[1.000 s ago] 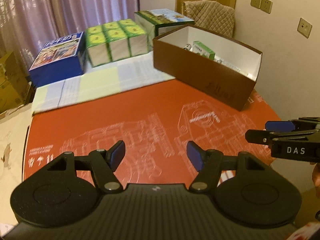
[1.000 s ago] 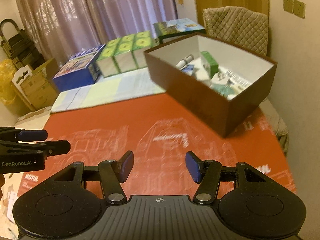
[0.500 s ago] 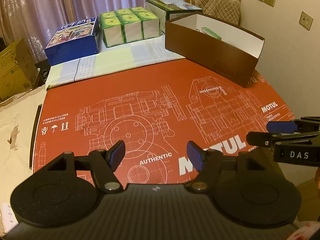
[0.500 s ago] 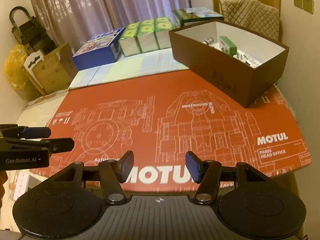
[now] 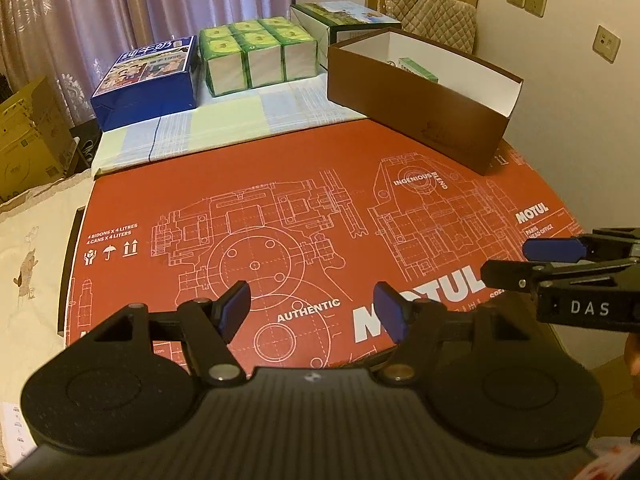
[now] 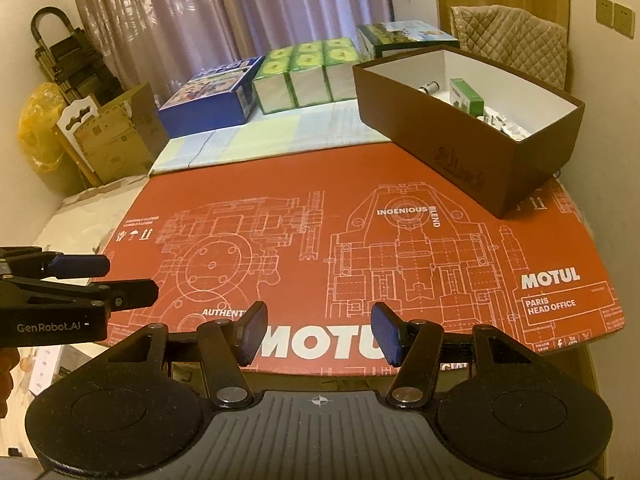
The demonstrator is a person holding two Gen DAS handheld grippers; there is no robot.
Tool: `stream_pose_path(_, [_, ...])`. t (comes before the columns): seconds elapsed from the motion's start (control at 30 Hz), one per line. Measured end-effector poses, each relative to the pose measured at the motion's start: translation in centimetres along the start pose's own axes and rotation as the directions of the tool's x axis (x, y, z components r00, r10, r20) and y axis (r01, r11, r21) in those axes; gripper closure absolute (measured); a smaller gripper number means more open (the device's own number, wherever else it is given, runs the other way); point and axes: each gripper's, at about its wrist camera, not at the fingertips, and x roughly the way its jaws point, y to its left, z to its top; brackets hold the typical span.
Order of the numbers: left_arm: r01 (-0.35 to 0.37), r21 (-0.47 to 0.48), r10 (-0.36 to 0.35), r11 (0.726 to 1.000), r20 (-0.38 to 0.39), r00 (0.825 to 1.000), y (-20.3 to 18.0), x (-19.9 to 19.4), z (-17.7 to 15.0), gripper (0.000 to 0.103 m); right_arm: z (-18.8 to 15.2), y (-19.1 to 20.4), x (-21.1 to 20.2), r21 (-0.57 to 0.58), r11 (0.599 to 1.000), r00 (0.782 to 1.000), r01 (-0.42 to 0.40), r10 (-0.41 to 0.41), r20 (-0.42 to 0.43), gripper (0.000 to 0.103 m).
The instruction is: Organize rigid objects
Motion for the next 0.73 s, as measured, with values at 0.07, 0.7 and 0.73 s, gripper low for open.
stream_pose_path(0.07, [0.001,-0.003,-0.001,1.000,-0.001,1.000,0.06,0.04,0.06,0.039,-0.02,0.08,0.07,-0.002,1.000,1.000,-0.001,0.001,-0.001,0.049])
stream_pose_path(0.7, [0.006,-0.009,-0.006,1.000,0.001,1.000,0.37,0.33,0.00,0.039,-0.08,0.49,0.49,-0.008,1.000,1.000,-0.001,0.001,-0.013,0.049])
stream_pose_path(0.73, [0.009,-0.010,-0.009,1.000,0.000,1.000,0.37,0.36,0.03,0.038,-0.07,0.49,0.49,-0.008,1.000,1.000,-0.001,0.001,-0.014,0.049])
